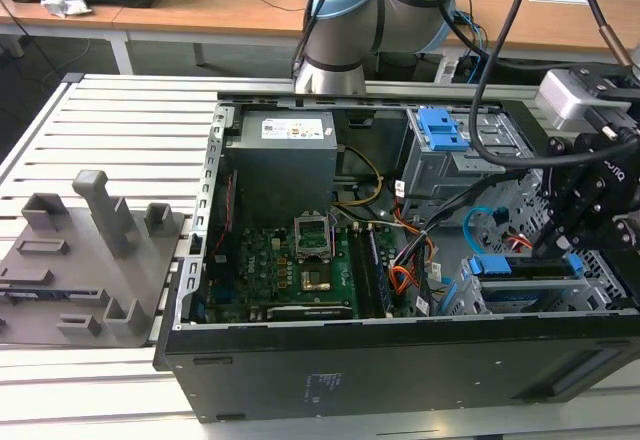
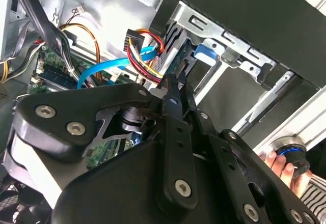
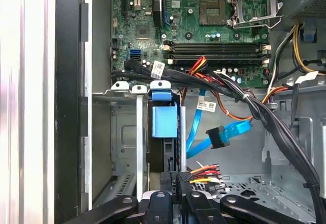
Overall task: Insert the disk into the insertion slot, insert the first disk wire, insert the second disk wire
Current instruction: 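Insert the first disk wire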
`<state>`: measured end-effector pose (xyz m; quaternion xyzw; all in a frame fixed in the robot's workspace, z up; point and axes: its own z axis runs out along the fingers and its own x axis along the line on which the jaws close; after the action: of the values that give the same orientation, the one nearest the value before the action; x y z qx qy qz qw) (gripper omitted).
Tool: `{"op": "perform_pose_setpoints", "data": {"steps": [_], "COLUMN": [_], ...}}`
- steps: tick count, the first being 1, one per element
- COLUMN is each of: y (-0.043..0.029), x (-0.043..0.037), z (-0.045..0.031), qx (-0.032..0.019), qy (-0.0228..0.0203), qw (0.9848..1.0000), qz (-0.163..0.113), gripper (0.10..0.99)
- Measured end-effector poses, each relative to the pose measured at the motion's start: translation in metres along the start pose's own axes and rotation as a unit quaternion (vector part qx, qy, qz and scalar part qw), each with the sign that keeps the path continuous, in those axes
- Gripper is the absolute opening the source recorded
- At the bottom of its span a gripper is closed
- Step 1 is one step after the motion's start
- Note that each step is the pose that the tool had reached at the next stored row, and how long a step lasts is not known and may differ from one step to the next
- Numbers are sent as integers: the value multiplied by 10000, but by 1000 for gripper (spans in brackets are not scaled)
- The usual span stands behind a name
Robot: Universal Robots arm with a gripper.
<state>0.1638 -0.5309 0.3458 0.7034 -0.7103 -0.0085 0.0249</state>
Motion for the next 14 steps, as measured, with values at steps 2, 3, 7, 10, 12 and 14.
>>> {"op": "perform_pose_setpoints", "data": {"steps": [2,3,7,10,12,14], "y": [-17,-23,-31,-35,-47,-65], "x": [-1,-1,0,-1,-1,-1], "z": [3,4,21,37,40,39], "qx": [0,0,0,1,-1,0], "qy": [0,0,2,1,-1,1], "qw": [10000,10000,10000,10000,10000,10000], "qz": [0,0,0,0,0,0], "gripper": [169,169,169,169,169,169]}}
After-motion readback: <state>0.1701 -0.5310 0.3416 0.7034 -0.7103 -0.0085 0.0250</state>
